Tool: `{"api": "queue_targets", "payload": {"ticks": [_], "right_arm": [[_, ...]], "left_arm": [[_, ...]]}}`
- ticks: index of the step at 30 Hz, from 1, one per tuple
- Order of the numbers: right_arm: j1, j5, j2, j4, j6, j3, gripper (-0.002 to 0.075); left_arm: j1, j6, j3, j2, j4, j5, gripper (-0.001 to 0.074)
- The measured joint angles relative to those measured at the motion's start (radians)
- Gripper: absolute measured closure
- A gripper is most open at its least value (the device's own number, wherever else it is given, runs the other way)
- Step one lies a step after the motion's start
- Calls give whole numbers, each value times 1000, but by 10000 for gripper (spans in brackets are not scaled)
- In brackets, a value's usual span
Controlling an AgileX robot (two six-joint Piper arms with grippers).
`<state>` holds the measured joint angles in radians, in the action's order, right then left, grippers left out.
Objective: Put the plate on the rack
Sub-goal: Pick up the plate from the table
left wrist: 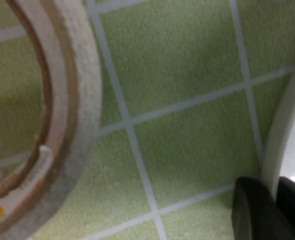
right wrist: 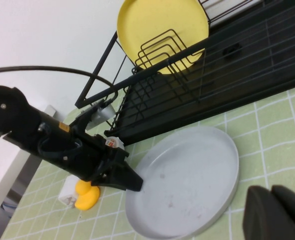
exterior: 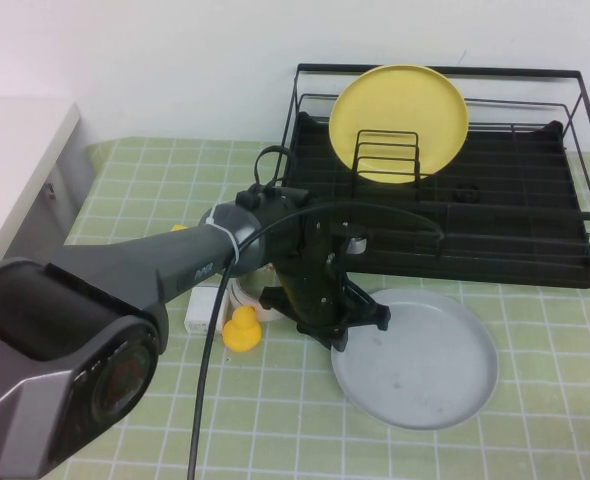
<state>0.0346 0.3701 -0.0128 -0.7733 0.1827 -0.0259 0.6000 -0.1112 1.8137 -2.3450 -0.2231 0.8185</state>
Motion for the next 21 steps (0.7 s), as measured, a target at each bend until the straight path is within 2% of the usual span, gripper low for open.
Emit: {"api": "queue_targets", "payload": {"ticks": [10, 17, 21], "right_arm": [[0, 9, 0, -13, 2, 0, 715], [0, 11, 0, -28, 18, 0, 715], [0, 11, 0, -44, 33, 0, 715]], "left_arm": [[2, -35, 0, 4, -52, 18, 729], [-22, 145, 0, 49, -318, 71, 733], [-45, 232, 0, 69, -408, 123, 733]]}}
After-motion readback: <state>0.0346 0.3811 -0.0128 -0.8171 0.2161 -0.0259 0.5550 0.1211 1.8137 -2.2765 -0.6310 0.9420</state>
